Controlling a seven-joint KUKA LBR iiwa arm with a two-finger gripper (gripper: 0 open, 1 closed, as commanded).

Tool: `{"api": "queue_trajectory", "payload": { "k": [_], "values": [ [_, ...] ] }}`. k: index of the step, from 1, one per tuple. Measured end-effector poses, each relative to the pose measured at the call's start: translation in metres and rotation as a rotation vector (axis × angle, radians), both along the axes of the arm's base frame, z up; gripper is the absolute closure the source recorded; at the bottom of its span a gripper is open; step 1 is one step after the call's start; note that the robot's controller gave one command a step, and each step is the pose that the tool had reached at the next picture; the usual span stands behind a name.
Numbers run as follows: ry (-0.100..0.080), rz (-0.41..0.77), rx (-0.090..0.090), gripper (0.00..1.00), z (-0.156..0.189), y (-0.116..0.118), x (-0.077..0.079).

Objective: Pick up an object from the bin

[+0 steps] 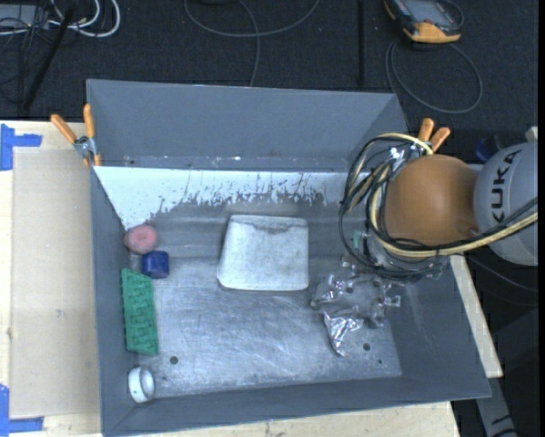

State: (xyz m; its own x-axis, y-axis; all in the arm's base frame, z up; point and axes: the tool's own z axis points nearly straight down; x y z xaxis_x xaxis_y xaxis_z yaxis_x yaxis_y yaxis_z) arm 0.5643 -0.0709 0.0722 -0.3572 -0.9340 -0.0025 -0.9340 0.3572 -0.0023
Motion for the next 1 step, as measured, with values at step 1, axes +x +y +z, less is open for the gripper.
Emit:
{"api": "queue_trajectory", "payload": {
  "k": [1],
  "values": [
    [0.001, 0.42, -0.001, 0.0, -0.0004, 0.0097, -0.0202]
  ]
}}
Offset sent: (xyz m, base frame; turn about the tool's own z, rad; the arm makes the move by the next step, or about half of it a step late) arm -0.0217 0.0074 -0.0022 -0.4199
